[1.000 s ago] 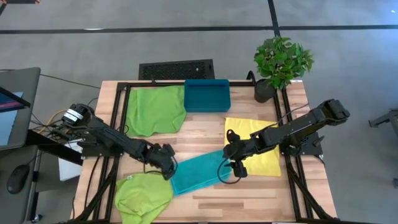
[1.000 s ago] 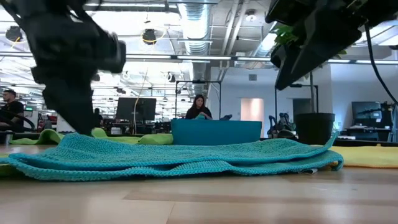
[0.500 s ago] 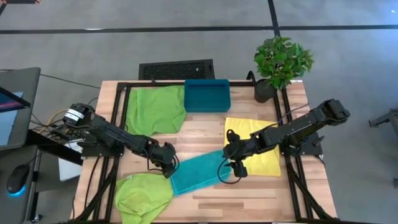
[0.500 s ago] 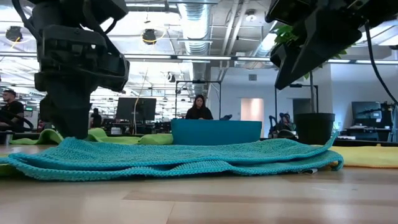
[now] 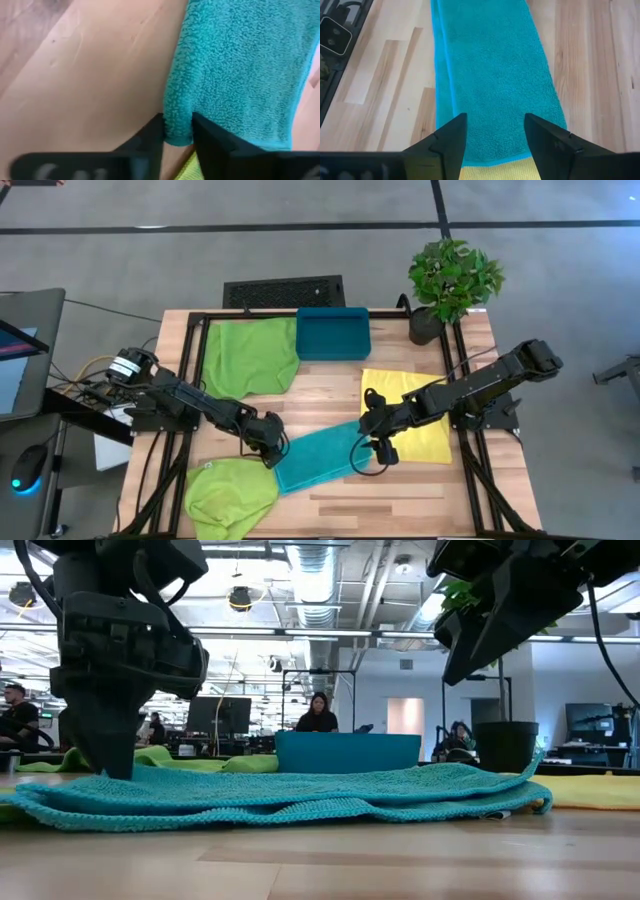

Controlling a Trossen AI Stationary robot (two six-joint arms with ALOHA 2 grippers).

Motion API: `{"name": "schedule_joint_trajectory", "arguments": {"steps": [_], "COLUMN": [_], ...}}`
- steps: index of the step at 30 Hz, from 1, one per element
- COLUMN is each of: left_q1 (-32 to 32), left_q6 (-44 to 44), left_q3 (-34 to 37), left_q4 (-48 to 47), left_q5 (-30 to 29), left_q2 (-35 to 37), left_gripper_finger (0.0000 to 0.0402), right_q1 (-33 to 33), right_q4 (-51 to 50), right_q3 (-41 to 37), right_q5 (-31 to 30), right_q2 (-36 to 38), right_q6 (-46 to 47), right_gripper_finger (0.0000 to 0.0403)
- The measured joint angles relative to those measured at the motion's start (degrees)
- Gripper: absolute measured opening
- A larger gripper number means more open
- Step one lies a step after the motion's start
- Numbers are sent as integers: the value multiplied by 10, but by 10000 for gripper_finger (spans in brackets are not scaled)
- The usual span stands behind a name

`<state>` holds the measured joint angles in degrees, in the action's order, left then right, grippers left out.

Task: Fold microfiber towels
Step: Fold the blue microfiber cloth

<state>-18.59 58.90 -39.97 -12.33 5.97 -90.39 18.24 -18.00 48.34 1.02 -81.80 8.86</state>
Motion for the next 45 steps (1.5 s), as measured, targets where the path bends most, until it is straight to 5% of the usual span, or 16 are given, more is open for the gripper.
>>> {"name": "schedule_joint_trajectory", "arguments": {"steps": [4,26,36,45], "left_q1": [-1,59,94,113], "left_q6": [3,15,-20,-96], "left_q3": [0,-80,-94,-194], "left_q4": [13,53,133,130], "left_q5": [-2,-25,-37,-13], "left_q2": [1,18,-37,-128], "left_gripper_finger": [10,2,2,2], "right_q1": [0,0,0,0], "right_q4": [-4,-50,-64,-72], "right_q3": [0,0,0,0], "right_q5": [-1,-29,-29,-29], "right_q2": [0,1,2,2], "right_q6": [0,-4,-4,-3], "right_gripper_finger": [221,221,221,221]}}
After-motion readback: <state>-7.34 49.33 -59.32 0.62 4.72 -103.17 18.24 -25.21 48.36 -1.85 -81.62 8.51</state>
